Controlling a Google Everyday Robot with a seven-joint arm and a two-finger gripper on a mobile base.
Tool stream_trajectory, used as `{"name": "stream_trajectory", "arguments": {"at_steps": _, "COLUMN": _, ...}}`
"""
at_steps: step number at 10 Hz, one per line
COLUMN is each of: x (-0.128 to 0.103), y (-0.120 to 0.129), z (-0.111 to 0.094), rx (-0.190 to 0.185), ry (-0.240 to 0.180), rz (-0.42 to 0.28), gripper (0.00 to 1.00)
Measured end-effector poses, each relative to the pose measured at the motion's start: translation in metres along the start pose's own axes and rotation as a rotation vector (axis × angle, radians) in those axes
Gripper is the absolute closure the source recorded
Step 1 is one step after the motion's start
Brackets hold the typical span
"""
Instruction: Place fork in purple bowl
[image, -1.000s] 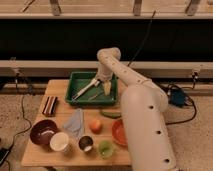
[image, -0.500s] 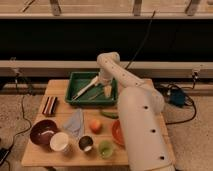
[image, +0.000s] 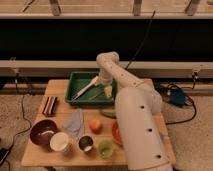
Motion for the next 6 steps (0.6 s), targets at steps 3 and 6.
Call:
{"name": "stream_trajectory", "arguments": {"at_steps": 3, "x": -0.0010, "y": -0.0007, "z": 0.0029, "rx": -0.014, "ry": -0.001, "rz": -0.016, "gripper": 0.20}}
{"name": "stream_trajectory", "arguments": {"at_steps": 6, "x": -0.0043, "y": -0.0034, "z": 0.0081, "rx": -0.030, "ry": -0.003, "rz": -0.034, "gripper": 0.36}}
